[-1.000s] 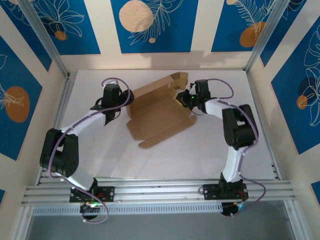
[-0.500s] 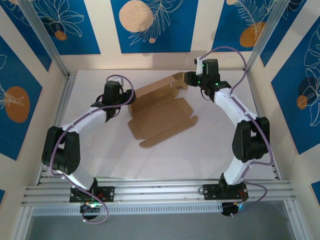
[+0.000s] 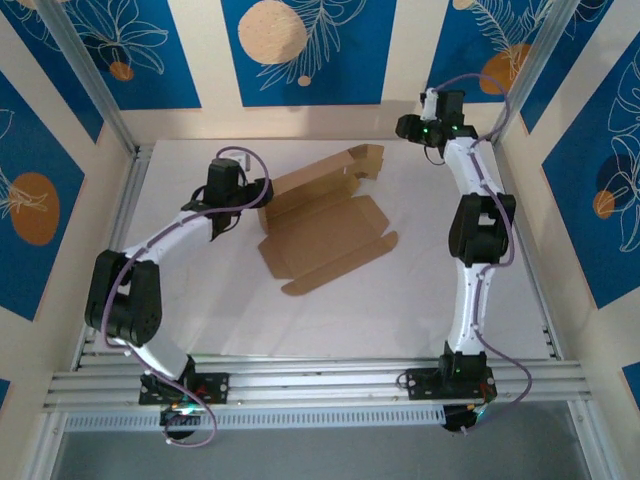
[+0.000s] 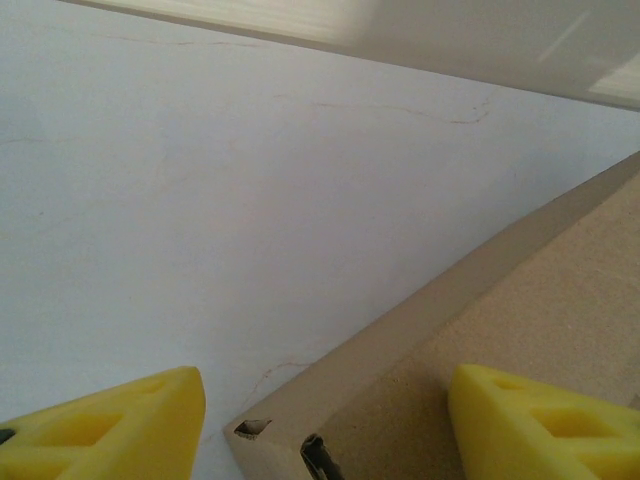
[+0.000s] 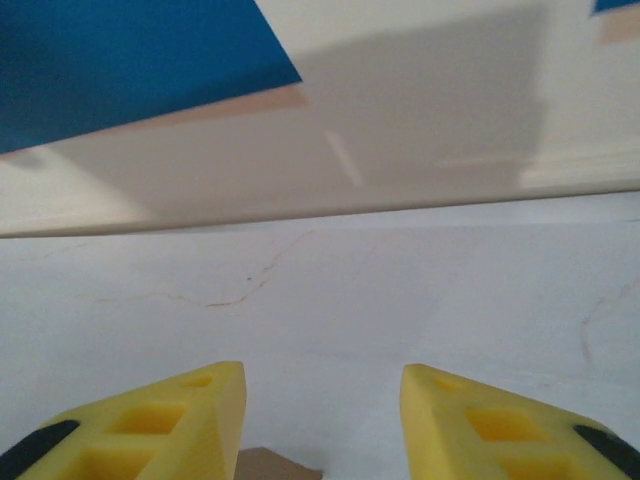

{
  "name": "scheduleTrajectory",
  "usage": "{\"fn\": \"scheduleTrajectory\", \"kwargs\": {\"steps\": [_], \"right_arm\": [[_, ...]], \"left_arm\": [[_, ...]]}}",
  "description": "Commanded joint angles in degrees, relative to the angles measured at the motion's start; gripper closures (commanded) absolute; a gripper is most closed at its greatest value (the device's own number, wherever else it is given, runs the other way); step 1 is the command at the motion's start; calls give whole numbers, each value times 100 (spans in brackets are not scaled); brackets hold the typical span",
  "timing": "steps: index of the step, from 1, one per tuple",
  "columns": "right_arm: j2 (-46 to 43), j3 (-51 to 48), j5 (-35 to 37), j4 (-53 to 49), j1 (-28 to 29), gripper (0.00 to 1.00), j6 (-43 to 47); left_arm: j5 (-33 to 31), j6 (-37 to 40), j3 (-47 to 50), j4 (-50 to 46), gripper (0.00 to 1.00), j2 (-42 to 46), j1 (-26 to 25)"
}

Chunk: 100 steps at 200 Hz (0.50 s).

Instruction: Fold the paper box

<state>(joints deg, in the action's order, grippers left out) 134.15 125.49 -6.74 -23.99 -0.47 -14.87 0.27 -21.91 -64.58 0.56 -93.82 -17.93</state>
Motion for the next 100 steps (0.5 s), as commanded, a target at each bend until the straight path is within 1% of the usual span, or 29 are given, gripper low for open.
{"fn": "scheduleTrajectory", "kwargs": {"steps": [1, 17, 30, 40, 59, 72, 86, 100], "right_arm": [[689, 738, -951, -852, 48, 58, -63], [1021, 1054, -1549, -895, 102, 62, 234], [1042, 935, -1844, -851, 172, 63, 478], [945, 647, -2117, -707, 202, 65, 546], [436, -418, -2588, -55, 266, 68, 674], [-26, -1322, -2739, 668, 288, 68, 644], [-493, -2174, -3070, 1432, 304, 68, 588], [-863, -2780, -3208, 1849, 357, 69, 661]], "left_arm": [[306, 38, -150, -308, 36, -278, 95], [400, 39, -241, -351, 37, -360, 106], [403, 87, -273, -363, 37, -382, 114], [390, 93, -309, -361, 37, -413, 122], [409, 39, -396, -361, 38, -476, 135], [412, -5, -479, -413, 38, -515, 140], [403, -7, -543, -424, 38, -523, 141], [368, 27, -582, -442, 38, -541, 136]]}}
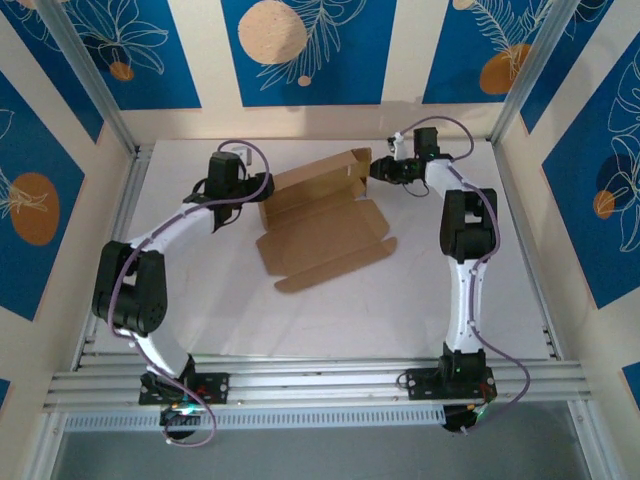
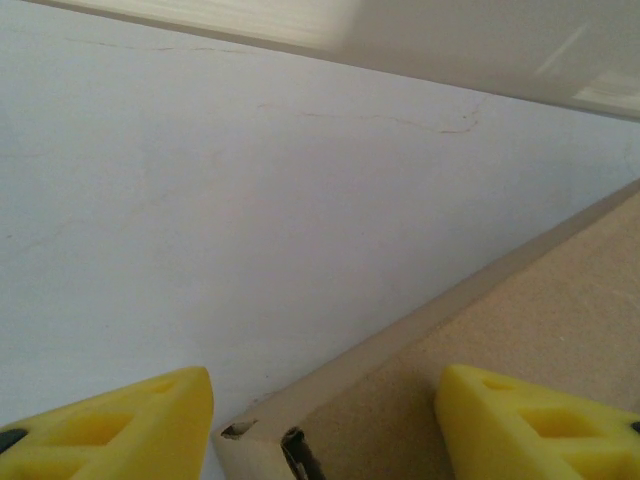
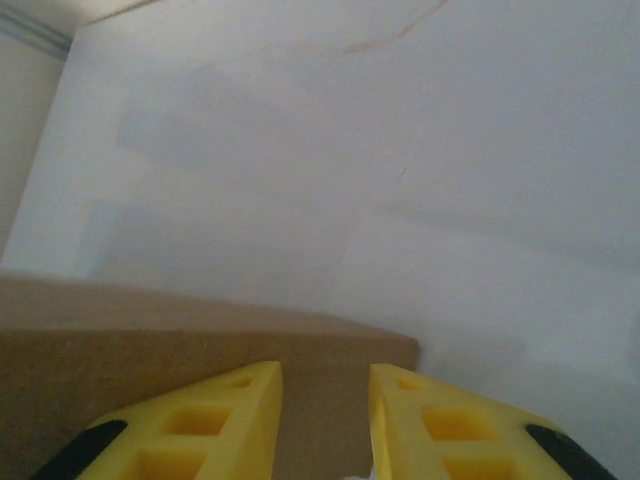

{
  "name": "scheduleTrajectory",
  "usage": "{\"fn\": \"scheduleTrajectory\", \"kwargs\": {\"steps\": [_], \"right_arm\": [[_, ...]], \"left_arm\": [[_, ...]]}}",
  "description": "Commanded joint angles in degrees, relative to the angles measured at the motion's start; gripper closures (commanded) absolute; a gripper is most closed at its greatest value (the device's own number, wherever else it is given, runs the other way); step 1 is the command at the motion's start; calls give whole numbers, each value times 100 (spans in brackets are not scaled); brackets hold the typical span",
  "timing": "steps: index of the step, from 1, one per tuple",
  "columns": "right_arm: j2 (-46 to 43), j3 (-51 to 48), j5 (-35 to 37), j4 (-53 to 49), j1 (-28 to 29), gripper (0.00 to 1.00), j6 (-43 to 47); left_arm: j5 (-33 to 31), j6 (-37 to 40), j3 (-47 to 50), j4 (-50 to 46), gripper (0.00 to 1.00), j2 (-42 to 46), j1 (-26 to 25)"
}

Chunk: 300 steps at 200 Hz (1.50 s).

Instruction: Fold the paper box

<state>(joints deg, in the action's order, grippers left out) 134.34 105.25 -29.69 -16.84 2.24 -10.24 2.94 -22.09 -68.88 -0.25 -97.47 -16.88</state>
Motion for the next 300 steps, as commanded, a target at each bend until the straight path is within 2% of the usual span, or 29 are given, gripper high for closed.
{"fn": "scheduleTrajectory", "kwargs": {"steps": [1, 52, 73, 96, 111, 137, 159, 176, 190, 213, 229, 244, 268, 300], "right_arm": [[-901, -793, -918, 1159, 94, 69, 207], [-1846, -2137, -780, 1560, 415, 65, 1200], [-1946, -2198, -587, 1367, 485, 64, 1474], [-2133, -2314, 68, 1314, 582, 64, 1890], [-2469, -2695, -93, 1944, 409, 65, 1701], [-2698, -2836, -350, 2956, -114, 70, 591], [-2534, -2284, 472, 2600, -338, 79, 42], [-2178, -1741, 755, 2288, -501, 83, -423], [-1661, -843, 1016, 1438, -563, 85, -640], [-418, 1039, 668, -175, -586, 87, -877], [382, 2121, -67, -829, -550, 86, -946], [982, 2948, -438, -1299, -499, 84, -983], [1197, 2969, -677, -1141, -429, 83, -1085], [1161, 2699, -836, -1449, -225, 83, -446]], "left_arm": [[102, 45, -156, -362, 38, -176, 29], [172, 28, -97, -256, 38, -209, 35], [161, 72, -79, -249, 38, -216, 36], [155, 123, -66, -269, 38, -204, 36], [130, 160, -79, -299, 38, -206, 29], [110, 178, -85, -309, 39, -205, 44], [120, 187, -94, -326, 38, -221, 45], [154, 172, -90, -318, 39, -252, 53], [185, 155, -126, -326, 39, -283, 54], [225, 152, -152, -335, 39, -316, 53], [230, 167, -161, -353, 39, -343, 56], [249, 170, -162, -344, 39, -352, 67], [281, 143, -187, -347, 39, -400, 63], [286, 91, -196, -318, 39, -374, 63]]}}
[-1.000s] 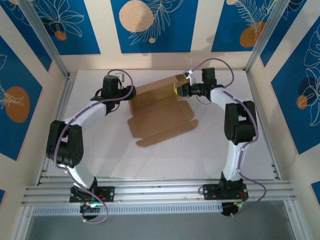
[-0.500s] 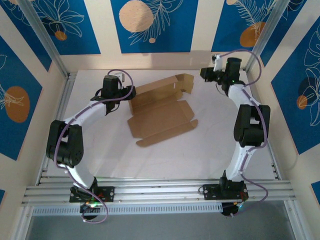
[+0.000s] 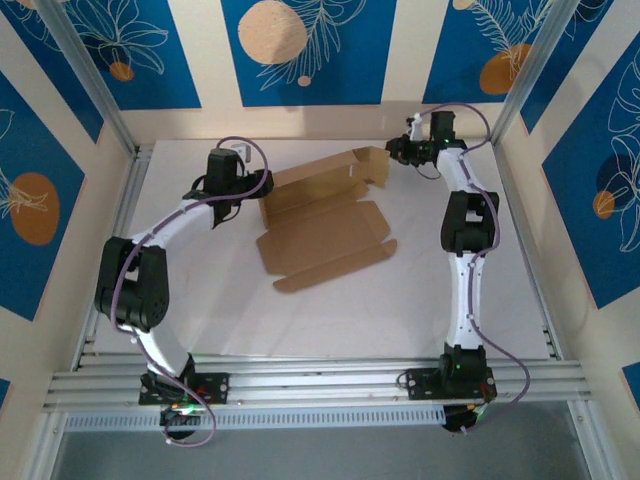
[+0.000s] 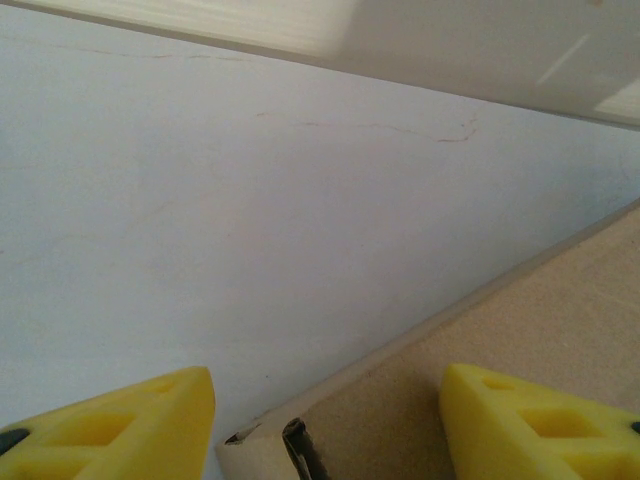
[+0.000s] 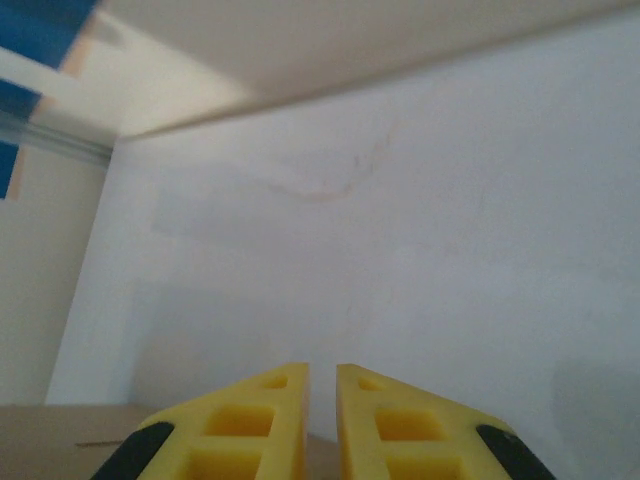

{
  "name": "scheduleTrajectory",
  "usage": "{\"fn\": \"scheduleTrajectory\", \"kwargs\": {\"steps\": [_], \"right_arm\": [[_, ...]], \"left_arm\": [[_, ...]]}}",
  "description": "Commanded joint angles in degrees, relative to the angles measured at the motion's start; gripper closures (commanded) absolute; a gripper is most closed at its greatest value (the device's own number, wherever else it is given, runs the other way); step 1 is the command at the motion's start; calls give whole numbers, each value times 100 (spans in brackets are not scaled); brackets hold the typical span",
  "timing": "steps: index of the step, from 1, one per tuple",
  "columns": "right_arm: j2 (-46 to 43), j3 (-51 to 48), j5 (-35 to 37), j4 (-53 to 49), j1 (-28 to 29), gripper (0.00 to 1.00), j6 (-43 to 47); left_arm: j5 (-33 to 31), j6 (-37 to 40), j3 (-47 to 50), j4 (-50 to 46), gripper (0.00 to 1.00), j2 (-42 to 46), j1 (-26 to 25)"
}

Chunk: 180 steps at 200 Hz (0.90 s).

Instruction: Fold the paper box

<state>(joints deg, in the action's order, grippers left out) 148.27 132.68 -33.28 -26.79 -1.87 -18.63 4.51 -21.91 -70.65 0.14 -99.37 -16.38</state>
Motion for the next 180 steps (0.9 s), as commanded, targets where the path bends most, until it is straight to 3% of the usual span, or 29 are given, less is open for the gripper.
{"fn": "scheduleTrajectory", "kwargs": {"steps": [1, 46, 97, 180], "right_arm": [[-247, -65, -473, -453, 195, 83, 417], [-1164, -1516, -487, 269, 580, 76, 1295], [-2138, -2855, 100, 696, 996, 70, 2252], [-2869, -4021, 897, 1190, 1334, 66, 3225]], "left_arm": [[129, 69, -19, -353, 39, -182, 12], [129, 20, 37, -322, 40, -101, 12], [86, 66, 57, -328, 40, -28, 14], [86, 81, 77, -346, 40, -24, 21]]}}
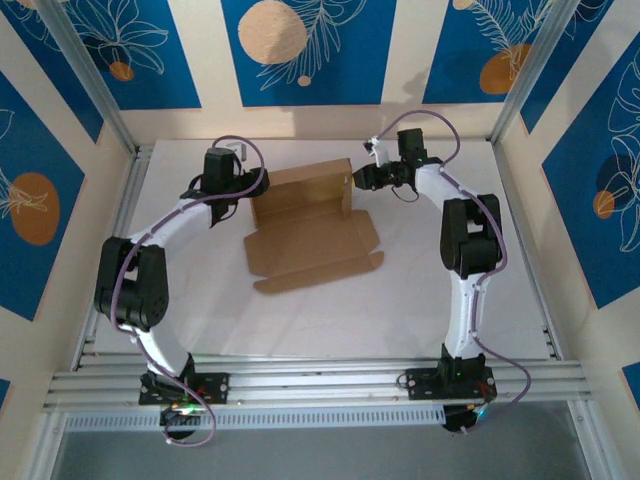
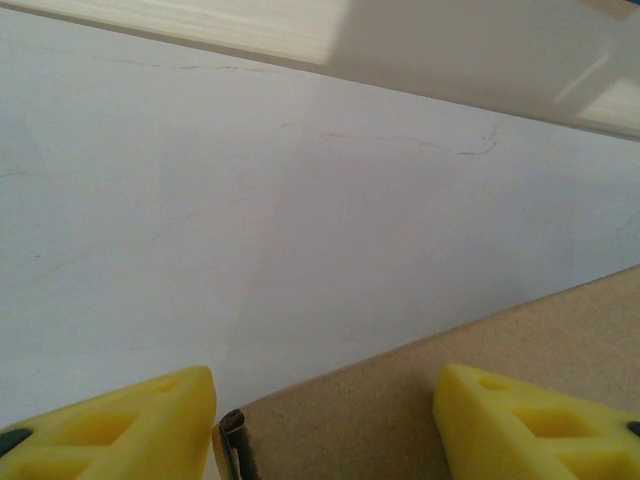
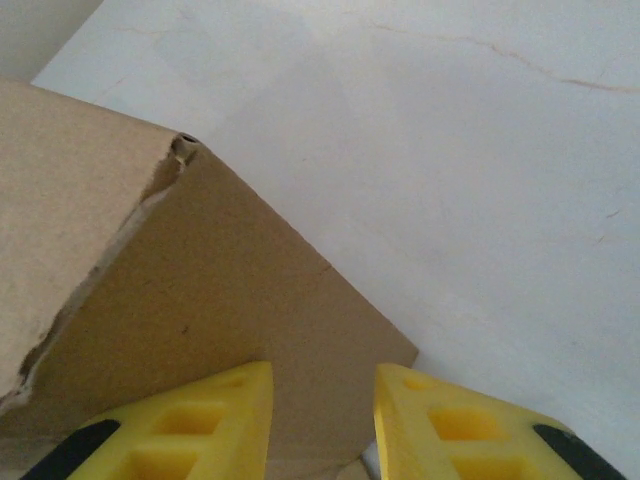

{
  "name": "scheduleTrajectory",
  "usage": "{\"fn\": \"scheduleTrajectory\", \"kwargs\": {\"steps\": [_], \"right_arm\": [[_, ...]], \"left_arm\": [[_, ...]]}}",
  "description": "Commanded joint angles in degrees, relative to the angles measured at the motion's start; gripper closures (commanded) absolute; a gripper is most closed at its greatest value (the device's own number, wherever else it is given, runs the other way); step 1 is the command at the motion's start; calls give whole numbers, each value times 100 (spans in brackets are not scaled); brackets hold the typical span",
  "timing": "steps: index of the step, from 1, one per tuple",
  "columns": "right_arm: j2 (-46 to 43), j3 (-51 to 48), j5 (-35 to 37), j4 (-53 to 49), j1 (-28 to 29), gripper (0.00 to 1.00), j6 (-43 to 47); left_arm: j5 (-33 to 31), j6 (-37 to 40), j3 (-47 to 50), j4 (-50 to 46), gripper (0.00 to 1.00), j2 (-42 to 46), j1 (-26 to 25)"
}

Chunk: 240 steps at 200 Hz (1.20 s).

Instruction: Fold the paper box

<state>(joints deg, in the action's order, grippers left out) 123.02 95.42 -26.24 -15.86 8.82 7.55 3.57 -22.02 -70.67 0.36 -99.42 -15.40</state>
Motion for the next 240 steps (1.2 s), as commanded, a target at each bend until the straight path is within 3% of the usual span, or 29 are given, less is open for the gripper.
{"fn": "scheduleTrajectory", "kwargs": {"steps": [1, 19, 37, 52, 113, 240], "right_arm": [[-347, -308, 204, 99, 272, 67, 629], [-501, -439, 479, 27, 330, 75, 991], [-605, -508, 722, -73, 360, 91, 1196], [-679, -571, 822, -99, 387, 97, 1335], [-996, -862, 1737, -434, 687, 99, 2194], [-1070, -964, 1656, -990, 779, 100, 2554]], "left_arm": [[175, 101, 80, -369, 40, -18, -73], [118, 119, 86, -381, 40, 1, -73], [125, 103, 80, -376, 40, -3, -60], [143, 75, 80, -379, 40, 6, -51], [157, 110, 101, -365, 40, 51, -42], [257, 154, 139, -317, 39, 62, -16]]}}
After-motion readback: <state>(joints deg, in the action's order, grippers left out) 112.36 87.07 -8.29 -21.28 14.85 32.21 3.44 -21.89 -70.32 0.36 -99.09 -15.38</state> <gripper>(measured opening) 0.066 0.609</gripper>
